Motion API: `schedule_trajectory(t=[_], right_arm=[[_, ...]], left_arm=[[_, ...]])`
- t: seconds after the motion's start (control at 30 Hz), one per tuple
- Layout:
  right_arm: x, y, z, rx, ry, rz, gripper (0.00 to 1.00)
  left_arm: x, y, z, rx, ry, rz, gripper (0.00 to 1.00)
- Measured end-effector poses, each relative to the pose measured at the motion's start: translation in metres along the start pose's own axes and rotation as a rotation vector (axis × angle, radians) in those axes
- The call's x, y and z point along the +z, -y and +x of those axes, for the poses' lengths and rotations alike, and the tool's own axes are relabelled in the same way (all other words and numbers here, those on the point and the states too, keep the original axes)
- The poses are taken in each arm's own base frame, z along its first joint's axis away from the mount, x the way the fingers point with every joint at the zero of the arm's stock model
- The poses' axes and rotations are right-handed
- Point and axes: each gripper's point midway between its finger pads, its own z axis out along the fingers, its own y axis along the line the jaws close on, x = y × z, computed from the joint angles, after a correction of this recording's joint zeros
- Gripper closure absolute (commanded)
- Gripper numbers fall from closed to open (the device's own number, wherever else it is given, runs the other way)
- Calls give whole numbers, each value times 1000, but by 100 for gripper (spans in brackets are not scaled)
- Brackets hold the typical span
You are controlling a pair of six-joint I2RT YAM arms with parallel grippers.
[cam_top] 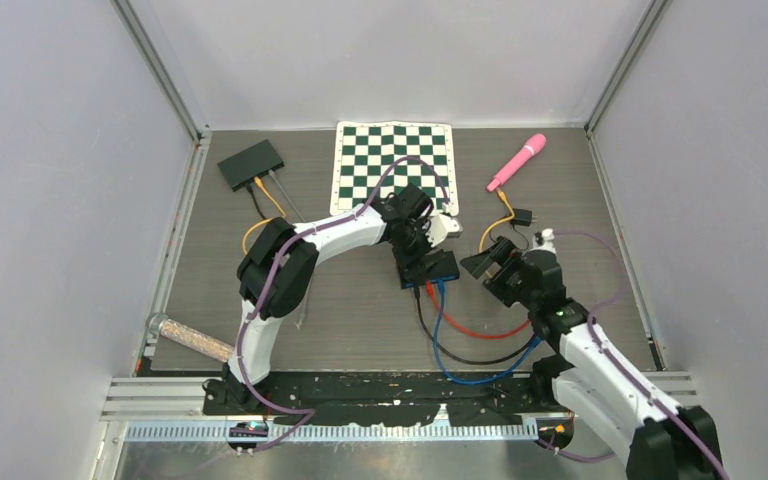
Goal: Pull the plug from the switch port
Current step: Pull the connector from the switch port.
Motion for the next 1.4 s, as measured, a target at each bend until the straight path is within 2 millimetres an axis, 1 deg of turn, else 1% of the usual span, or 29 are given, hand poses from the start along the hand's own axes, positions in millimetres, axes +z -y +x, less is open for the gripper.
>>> schedule_trajectory(t=[0.07, 0.13, 0.2, 0.23, 0.33, 0.4, 0.43, 0.5, 0.53, 0.57, 0.63, 0.67, 0.7, 0.73, 0.83, 0.93, 0.97, 1.1, 1.2, 1.33, 1.4], right_arm=[[-12, -6, -24, -12, 80, 34, 5], [-28, -18, -48, -24, 158, 56, 5], [-52, -39, -77, -44, 261, 59, 5], [-68, -53, -93, -62, 318, 52, 5], [-114, -92, -132, -114, 465, 19, 5], [-142, -111, -151, -138, 547, 7, 5], [-154, -117, -158, -149, 580, 6, 5], [-169, -121, -167, -160, 627, 18, 4], [-171, -120, -169, -159, 638, 31, 2], [-171, -116, -170, -155, 642, 50, 1], [-165, -101, -166, -146, 629, 101, 0], [-160, -91, -162, -141, 615, 133, 0], [-151, -76, -156, -131, 591, 176, 0], [-147, -68, -152, -127, 576, 196, 0], [-123, -34, -130, -107, 482, 283, 0], [-102, -10, -107, -90, 377, 329, 2], [-94, -3, -96, -82, 330, 338, 3], [-73, 13, -69, -52, 205, 341, 3], [-65, 13, -59, -40, 159, 315, 5], [-49, 15, -36, -4, 62, 260, 13], [-39, 22, -19, 27, 2, 236, 17]], left_arm=[[0, 0, 0, -1, 1, 1, 71], [0, 0, 0, -1, 2, 2, 71], [0, 0, 0, -1, 2, 1, 71], [0, 0, 0, -1, 4, 0, 71], [0, 0, 0, 1, 7, -1, 71], [0, -1, 1, 1, 10, -2, 71], [0, -1, 1, 2, 12, -3, 71], [0, -1, 1, 2, 14, -3, 71], [0, -1, 1, 3, 14, -3, 71], [0, -1, 0, 2, 15, -3, 71], [0, -1, 0, 2, 15, -3, 71], [0, -1, 0, 2, 15, -3, 71], [0, -1, 0, 2, 15, -3, 71], [0, -1, 0, 3, 15, -3, 71], [0, -1, 0, 2, 15, -2, 71], [0, -1, 0, 2, 15, -2, 71], [0, -1, 0, 2, 15, -2, 71], [0, -1, 0, 2, 15, -2, 71], [0, -1, 0, 2, 15, -2, 71], [0, -1, 0, 2, 15, -2, 71], [0, -1, 0, 2, 15, -2, 71]])
